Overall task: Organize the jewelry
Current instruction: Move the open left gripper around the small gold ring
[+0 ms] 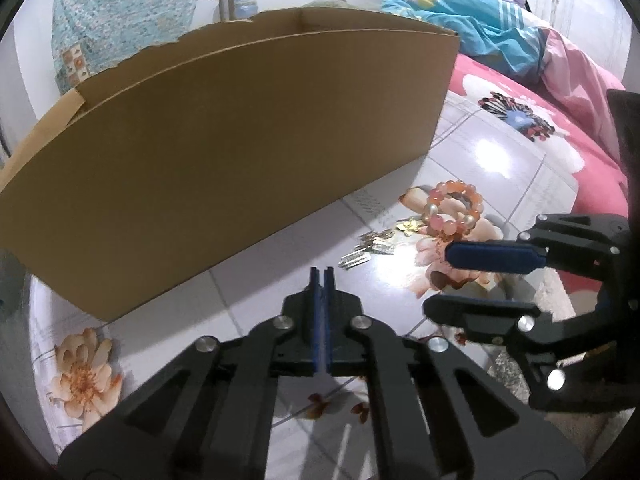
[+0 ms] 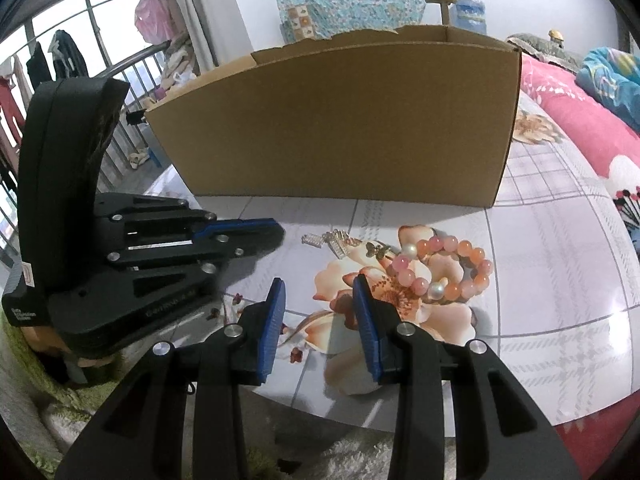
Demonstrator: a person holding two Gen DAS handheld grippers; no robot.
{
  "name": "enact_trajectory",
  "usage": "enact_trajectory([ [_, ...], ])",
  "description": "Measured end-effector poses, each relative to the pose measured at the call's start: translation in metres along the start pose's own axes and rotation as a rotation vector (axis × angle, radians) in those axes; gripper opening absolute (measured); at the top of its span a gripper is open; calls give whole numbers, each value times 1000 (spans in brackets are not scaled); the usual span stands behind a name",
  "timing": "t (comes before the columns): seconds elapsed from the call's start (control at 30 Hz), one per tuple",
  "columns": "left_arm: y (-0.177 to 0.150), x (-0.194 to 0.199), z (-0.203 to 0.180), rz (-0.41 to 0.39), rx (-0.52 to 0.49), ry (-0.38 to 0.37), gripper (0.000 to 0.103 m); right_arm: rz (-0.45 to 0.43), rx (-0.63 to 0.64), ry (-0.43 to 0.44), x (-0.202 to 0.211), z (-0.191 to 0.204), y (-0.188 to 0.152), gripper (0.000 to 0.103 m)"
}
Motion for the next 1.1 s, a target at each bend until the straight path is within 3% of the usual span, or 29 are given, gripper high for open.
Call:
enact_trajectory([
  [0.27,-9,0,21,16,66,13,0,7,19,16,-5,4,10,31],
  [0.43,-11,11,35,-5,120,-32,0,18,18,17,-5,6,9,31],
  [0.57,-14,21,41,-4,144,-48,24,21,14,21,-5,7,9,31],
  [0.6,-15,22,41,-2,145,-45,26,22,13,22,-5,7,9,31],
  [1.1,-16,4,29,58,189,-128,26,21,-4,27,-7,2,9,31],
])
Point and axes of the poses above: each gripper's, at about its wrist camera, not at the fingertips, and x roughly against the way its jaws point, z to its left, y to its top, the point moved 1 cm from there along -x, roughly the way its jaws point, and after that the axes turned 11 degrees about y, right-handed, at the moved point
